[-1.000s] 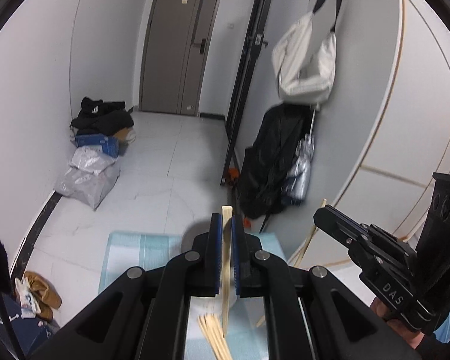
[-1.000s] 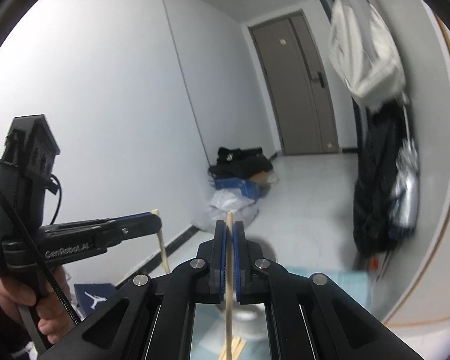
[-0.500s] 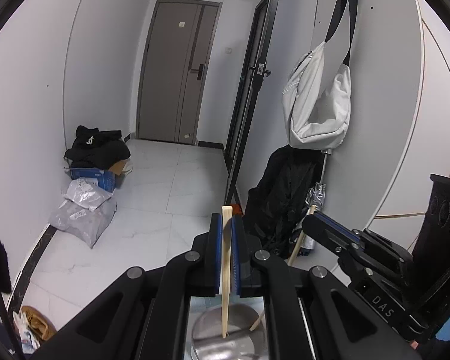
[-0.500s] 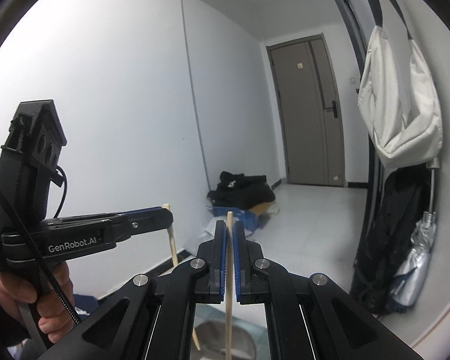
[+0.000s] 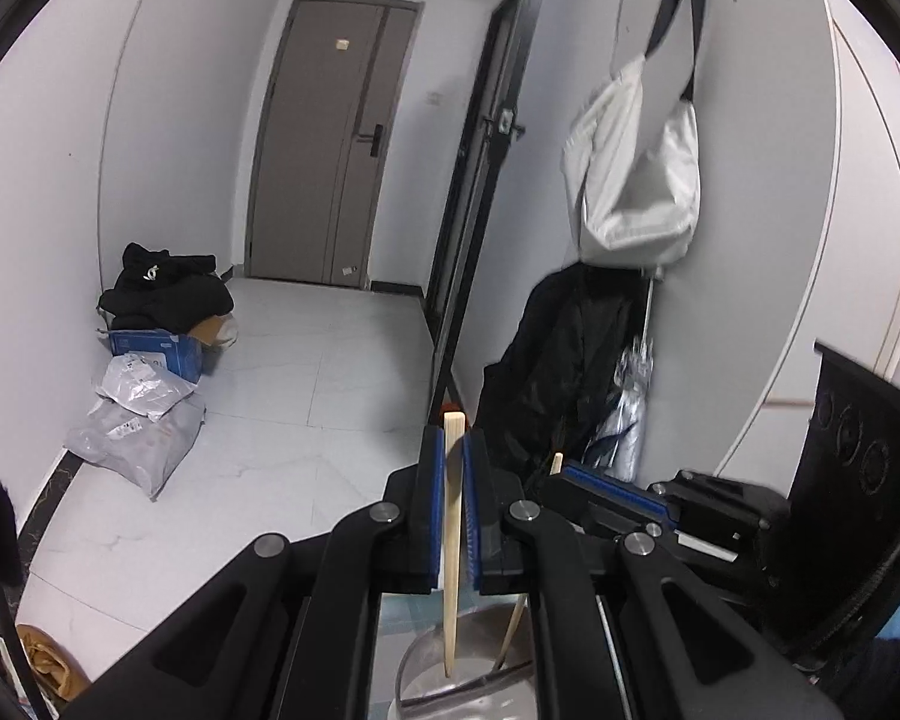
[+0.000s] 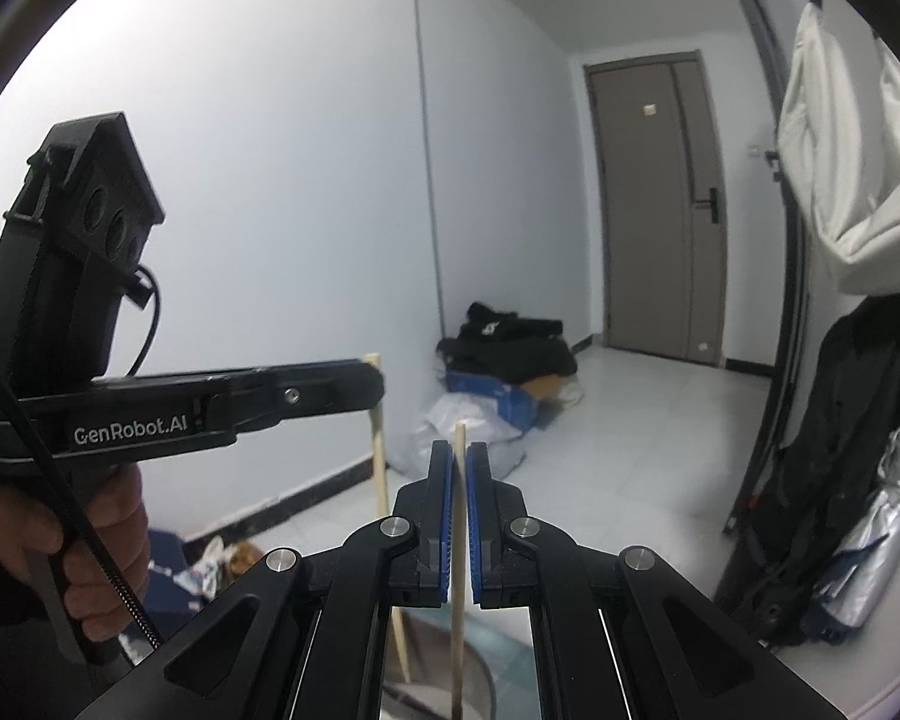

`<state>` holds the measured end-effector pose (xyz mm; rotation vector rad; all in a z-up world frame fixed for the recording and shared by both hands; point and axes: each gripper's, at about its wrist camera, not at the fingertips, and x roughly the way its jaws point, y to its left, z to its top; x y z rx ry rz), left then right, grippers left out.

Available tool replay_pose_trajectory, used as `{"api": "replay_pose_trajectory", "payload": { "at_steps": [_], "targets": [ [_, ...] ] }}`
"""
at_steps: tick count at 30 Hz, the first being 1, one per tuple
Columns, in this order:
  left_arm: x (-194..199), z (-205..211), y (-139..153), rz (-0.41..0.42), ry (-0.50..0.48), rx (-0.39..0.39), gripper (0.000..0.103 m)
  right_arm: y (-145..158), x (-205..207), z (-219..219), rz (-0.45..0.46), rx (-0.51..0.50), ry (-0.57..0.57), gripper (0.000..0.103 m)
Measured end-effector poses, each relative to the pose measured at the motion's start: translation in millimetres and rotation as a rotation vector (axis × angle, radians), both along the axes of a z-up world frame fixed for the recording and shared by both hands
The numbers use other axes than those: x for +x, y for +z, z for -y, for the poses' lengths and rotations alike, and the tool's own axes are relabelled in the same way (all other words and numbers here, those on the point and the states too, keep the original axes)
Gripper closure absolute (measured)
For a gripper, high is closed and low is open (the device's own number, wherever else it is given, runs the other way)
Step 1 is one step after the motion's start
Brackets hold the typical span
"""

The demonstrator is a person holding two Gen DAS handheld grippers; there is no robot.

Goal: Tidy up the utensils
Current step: 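Open the right gripper to drop the chopstick into the holder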

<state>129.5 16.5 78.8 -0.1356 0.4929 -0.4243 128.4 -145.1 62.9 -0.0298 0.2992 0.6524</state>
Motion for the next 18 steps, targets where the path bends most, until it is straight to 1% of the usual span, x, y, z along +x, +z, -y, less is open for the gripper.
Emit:
{"api": "replay_pose_trajectory", "payload": {
  "at_steps": [3, 8, 10, 13, 15, 16, 17, 18],
  "targets": [
    [2, 3, -7, -0.021, -0.011, 0.014, 0.100, -11, -6, -3, -0.005, -0.032, 0.012, 0.099],
    [1, 5, -14, -0.057, -0.029, 0.048, 0.100, -23, -11, -6, -0.038, -0.041, 0.041, 0.099],
    [2, 4, -15, -0.073, -0.020, 0.049, 0.100, -27, -14, -8, -0.055, -0.038, 0.061, 0.097],
    [5, -1, -15, -0.126, -0.009, 0.033, 0.100, -30, -21, -11, -0.068, -0.049, 0.081, 0.096],
    [4, -2, -16, -0.141, 0.012, 0.041, 0.099, -31, -23, -13, -0.079, -0.057, 0.091, 0.096],
    [3, -4, -14, -0.143, 0.027, 0.045, 0.097, -32, -26, -12, -0.081, -0.060, 0.088, 0.095],
    [1, -6, -13, -0.143, 0.039, 0.045, 0.093, -32, -28, -11, -0.089, -0.056, 0.088, 0.095],
    [-2, -7, -12, -0.142, 0.048, 0.047, 0.089, -31, -29, -9, -0.097, -0.047, 0.082, 0.092]
  ]
}}
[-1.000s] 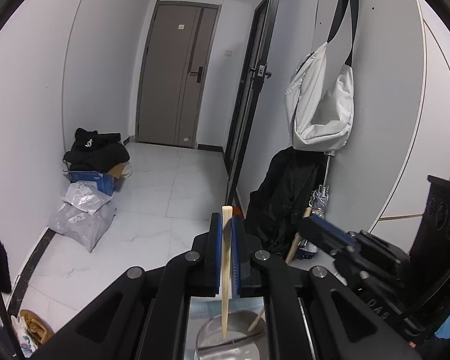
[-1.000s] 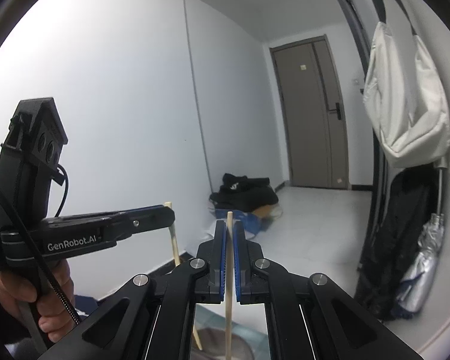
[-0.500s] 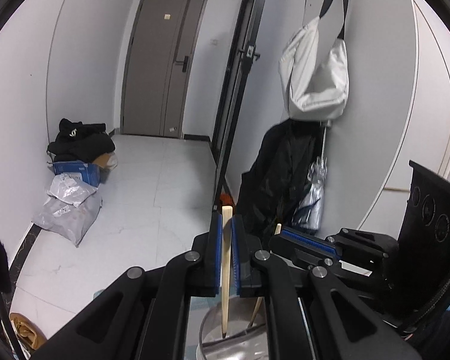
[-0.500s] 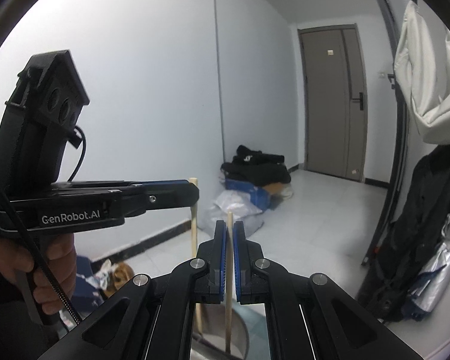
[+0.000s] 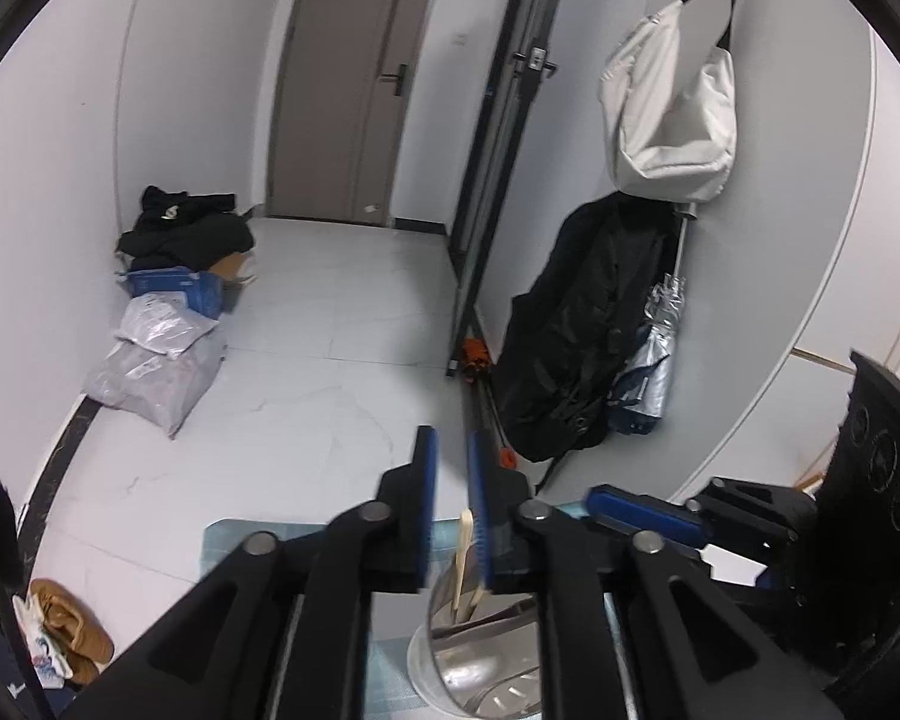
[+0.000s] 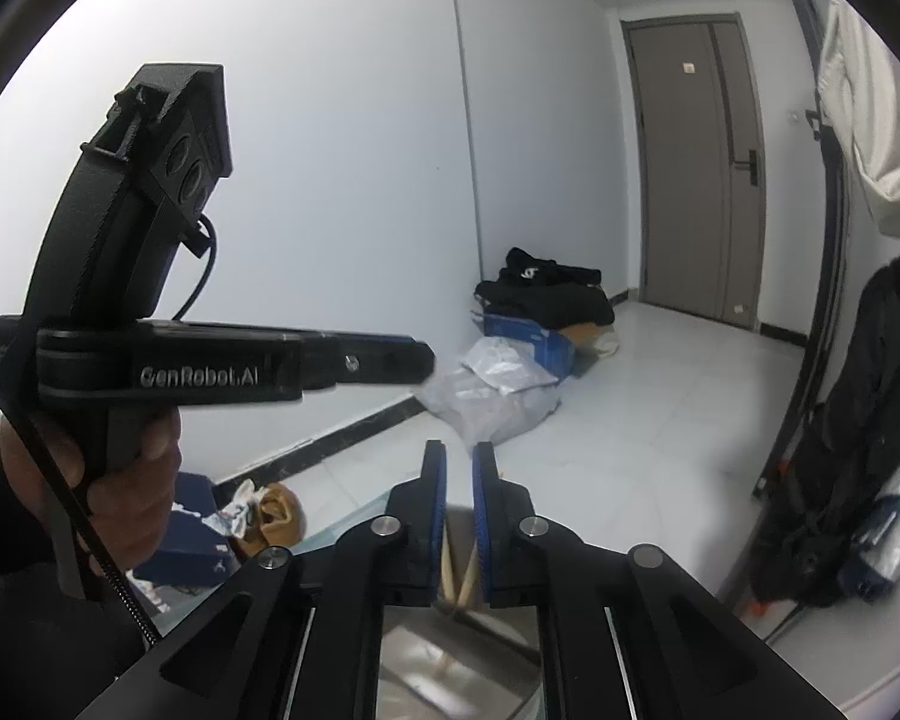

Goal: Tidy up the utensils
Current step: 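Open the right gripper to drop the chopstick into the holder, then move the right gripper back down to the chopstick pile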

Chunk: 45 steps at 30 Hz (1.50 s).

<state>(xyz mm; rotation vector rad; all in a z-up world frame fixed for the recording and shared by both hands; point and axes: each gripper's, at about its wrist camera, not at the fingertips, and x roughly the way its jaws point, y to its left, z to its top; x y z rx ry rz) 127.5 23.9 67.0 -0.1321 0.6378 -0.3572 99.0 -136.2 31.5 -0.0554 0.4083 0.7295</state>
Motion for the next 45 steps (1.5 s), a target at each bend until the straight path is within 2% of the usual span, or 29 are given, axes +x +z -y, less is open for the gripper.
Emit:
{"api": "replay_pose_trajectory", "payload": {
  "at_steps": [2, 5, 7, 11, 13, 16, 19, 22, 26, 35, 45],
  "targets": [
    [-8, -3, 3, 0.004, 0.017, 0.008, 0.076, 1, -4, 6, -0.008, 0.016, -0.016, 0.084],
    [-17, -5, 6, 0.003, 0.052, 0.032, 0.073, 4, -12, 14, -0.017, 0.042, -0.042, 0.078],
    [-26, -4, 9, 0.001, 0.084, 0.041, 0.067, 7, -20, 19, -0.020, 0.052, -0.070, 0.068],
    [-44, -4, 13, 0.022, 0.150, 0.054, 0.042, 16, -36, 26, -0.014, 0.090, -0.112, 0.056],
    [-53, -3, 15, 0.030, 0.175, 0.057, 0.040, 22, -47, 30, -0.005, 0.105, -0.149, 0.044],
    [-65, -2, 16, 0.030, 0.202, 0.058, 0.037, 29, -61, 34, 0.007, 0.127, -0.174, 0.040],
    [-78, -1, 18, 0.043, 0.237, 0.061, 0.026, 35, -75, 37, 0.017, 0.135, -0.207, 0.033],
    [-91, 0, 21, 0.071, 0.261, 0.068, 0.023, 39, -87, 40, 0.029, 0.150, -0.230, 0.028],
    [-106, 2, 23, 0.099, 0.277, 0.069, 0.013, 44, -103, 44, 0.044, 0.165, -0.263, 0.023],
    [-134, -2, 12, 0.142, 0.315, 0.074, 0.003, 39, -124, 44, 0.050, 0.181, -0.302, 0.014],
    [-149, -2, -12, 0.141, 0.330, 0.089, 0.003, 16, -146, 41, 0.030, 0.164, -0.334, 0.010]
  ]
}}
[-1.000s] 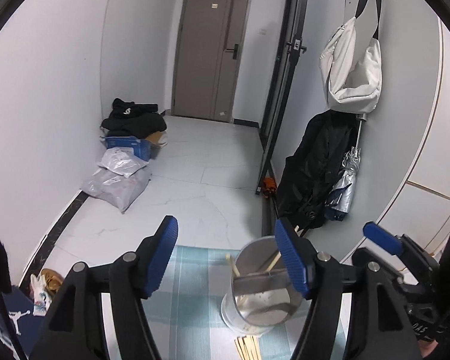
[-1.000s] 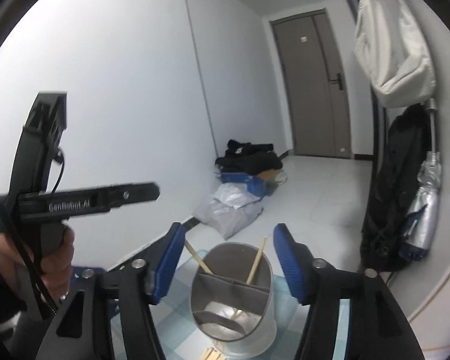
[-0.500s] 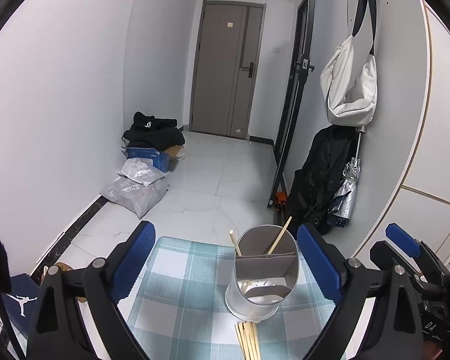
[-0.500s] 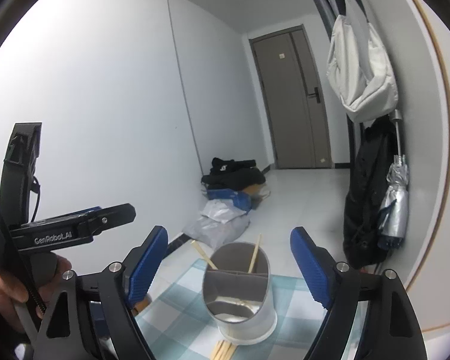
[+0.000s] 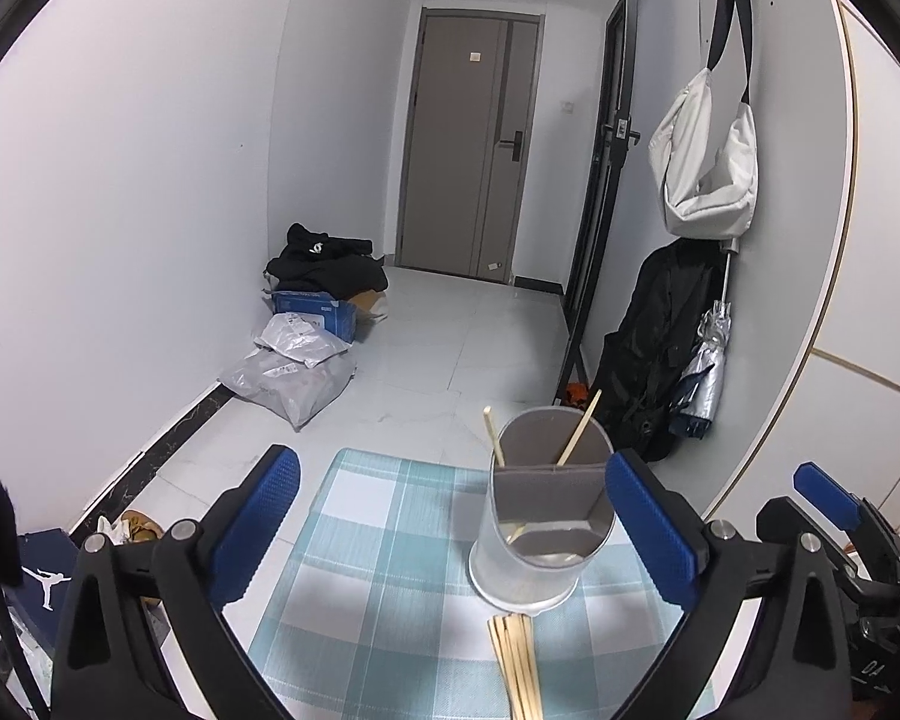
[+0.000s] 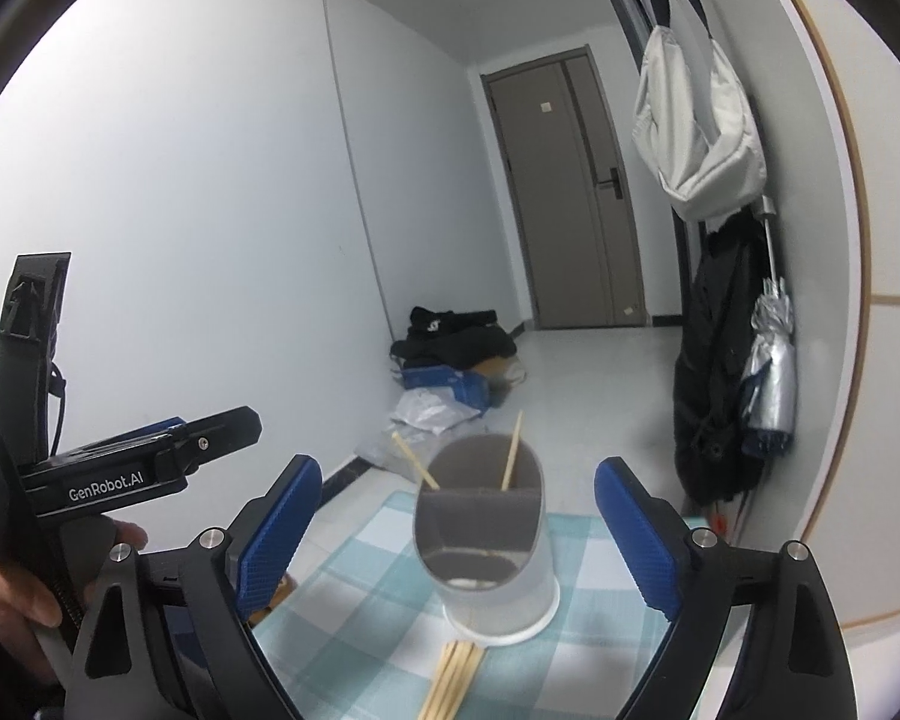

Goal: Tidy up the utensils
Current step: 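Move the right gripper back down to the chopstick pile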

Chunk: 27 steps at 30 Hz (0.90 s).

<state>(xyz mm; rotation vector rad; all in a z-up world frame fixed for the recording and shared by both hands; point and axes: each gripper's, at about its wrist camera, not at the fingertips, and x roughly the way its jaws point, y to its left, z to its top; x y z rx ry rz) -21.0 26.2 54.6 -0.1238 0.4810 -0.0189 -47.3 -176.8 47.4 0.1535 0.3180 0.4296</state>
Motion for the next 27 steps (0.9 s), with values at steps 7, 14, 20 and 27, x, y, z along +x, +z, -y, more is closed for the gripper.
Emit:
{"api": "replay_pose_trajectory", "payload": {
  "at_steps": [7, 14, 20, 27],
  "targets": [
    [-1, -5, -32, -0.051, 0.024, -0.020, 0.003, -25, -1, -3, -0.081, -0.051, -0.023, 0.010],
    [6, -18, -65, -0.127, 0.037, -0.070, 0.003, -59, 9, -7, -0.212, -0.099, -0.017, 0.010],
    [14, -24, -87, -0.195, 0.045, -0.067, 0.003, -87, 21, -19, -0.298, -0.163, -0.012, 0.010],
    [25, -43, -97, -0.263, 0.069, -0.088, 0.003, -123, 44, -30, -0.441, -0.193, 0.011, 0.011]
  ]
}}
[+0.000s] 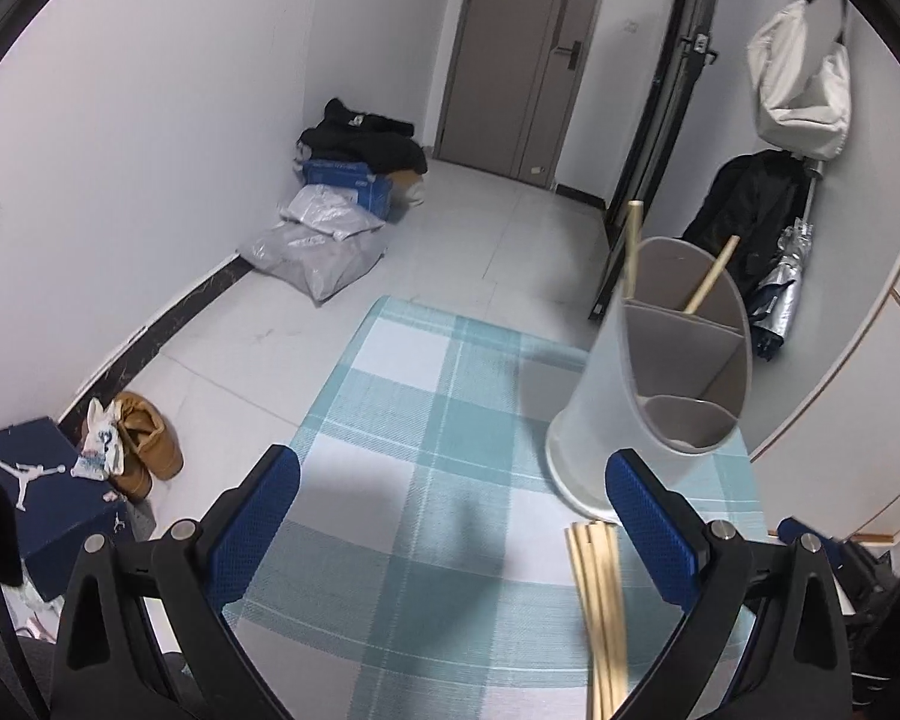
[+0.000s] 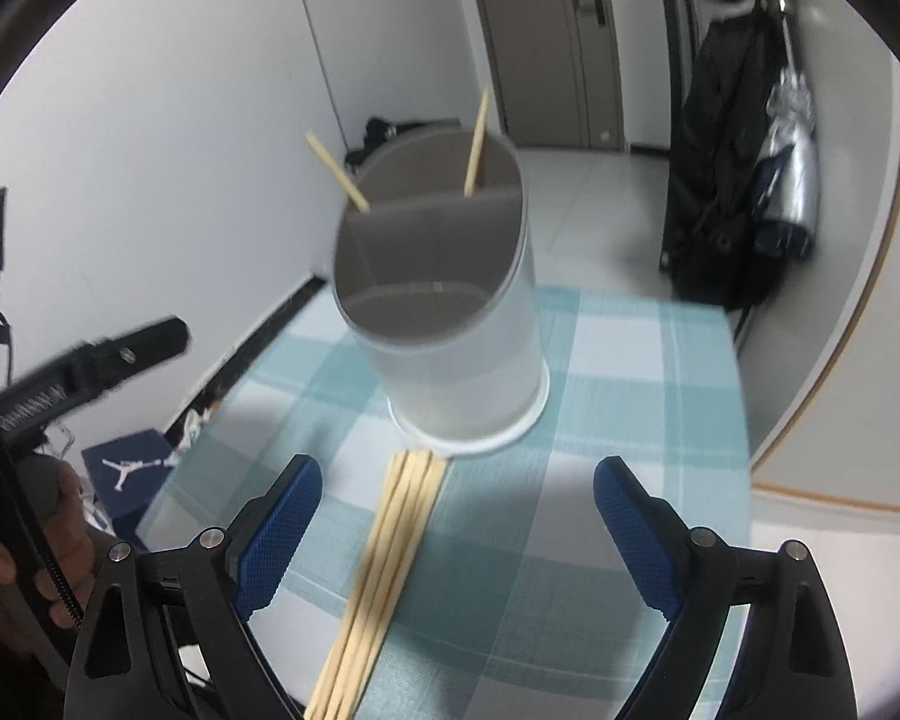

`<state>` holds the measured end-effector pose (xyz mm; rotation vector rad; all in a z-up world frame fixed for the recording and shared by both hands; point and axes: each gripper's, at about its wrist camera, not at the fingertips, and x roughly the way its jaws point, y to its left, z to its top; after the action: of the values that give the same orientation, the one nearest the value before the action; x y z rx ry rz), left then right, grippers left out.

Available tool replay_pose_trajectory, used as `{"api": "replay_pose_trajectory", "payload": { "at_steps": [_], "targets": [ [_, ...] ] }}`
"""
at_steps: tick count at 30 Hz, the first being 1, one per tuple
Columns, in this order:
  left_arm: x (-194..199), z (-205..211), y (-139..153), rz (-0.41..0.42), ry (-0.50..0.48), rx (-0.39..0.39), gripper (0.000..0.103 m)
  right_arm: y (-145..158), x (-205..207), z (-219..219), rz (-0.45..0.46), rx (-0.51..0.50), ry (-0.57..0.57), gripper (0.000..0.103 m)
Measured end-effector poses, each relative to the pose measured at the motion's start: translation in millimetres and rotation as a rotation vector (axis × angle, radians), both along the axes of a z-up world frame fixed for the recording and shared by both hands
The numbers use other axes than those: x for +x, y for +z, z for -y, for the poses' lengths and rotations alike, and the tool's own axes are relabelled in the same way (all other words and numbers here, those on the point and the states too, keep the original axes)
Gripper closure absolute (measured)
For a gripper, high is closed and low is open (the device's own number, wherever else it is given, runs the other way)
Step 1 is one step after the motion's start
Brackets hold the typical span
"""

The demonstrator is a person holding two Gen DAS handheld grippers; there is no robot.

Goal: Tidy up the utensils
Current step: 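Move the right gripper back down to the chopstick pile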

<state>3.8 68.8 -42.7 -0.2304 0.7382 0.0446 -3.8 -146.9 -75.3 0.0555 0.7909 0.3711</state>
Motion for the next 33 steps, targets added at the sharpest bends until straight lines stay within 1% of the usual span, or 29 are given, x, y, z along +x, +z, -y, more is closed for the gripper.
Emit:
{"api": "replay_pose_trajectory", "payload": {
  "at_steps": [3, 5, 8, 9, 12, 15, 17, 20, 22, 25, 30, 33],
  "targets": [
    [5, -8, -5, -0.036, 0.017, -0.014, 0.003, -14, 10, -6, -0.050, -0.019, -0.002, 0.011],
    [8, -10, -8, -0.052, 0.029, -0.016, 0.003, -28, 18, -10, -0.102, -0.034, -0.007, 0.013],
    [11, -10, -10, -0.073, 0.035, -0.025, 0.003, -43, 28, -16, -0.167, -0.065, -0.017, 0.021],
    [12, -10, -11, -0.077, 0.036, -0.025, 0.003, -47, 30, -18, -0.182, -0.074, -0.010, 0.026],
    [15, -8, -12, -0.090, 0.031, -0.019, 0.003, -57, 34, -25, -0.204, -0.113, -0.008, 0.032],
    [15, -7, -12, -0.096, 0.025, -0.015, 0.003, -61, 38, -29, -0.228, -0.115, -0.002, 0.039],
    [16, -6, -11, -0.098, 0.020, -0.016, 0.003, -64, 39, -31, -0.238, -0.125, 0.001, 0.042],
    [16, -6, -11, -0.101, 0.020, -0.006, 0.003, -70, 41, -33, -0.248, -0.176, -0.008, 0.048],
    [16, -6, -11, -0.099, 0.023, -0.004, 0.003, -70, 38, -36, -0.235, -0.188, -0.013, 0.049],
    [17, -7, -11, -0.108, 0.030, -0.006, 0.003, -69, 35, -43, -0.217, -0.206, 0.010, 0.052],
    [19, -10, -14, -0.122, 0.039, -0.012, 0.003, -70, 32, -47, -0.220, -0.202, 0.020, 0.054],
    [19, -12, -15, -0.126, 0.045, -0.015, 0.003, -70, 32, -46, -0.230, -0.183, 0.020, 0.058]
  ]
}}
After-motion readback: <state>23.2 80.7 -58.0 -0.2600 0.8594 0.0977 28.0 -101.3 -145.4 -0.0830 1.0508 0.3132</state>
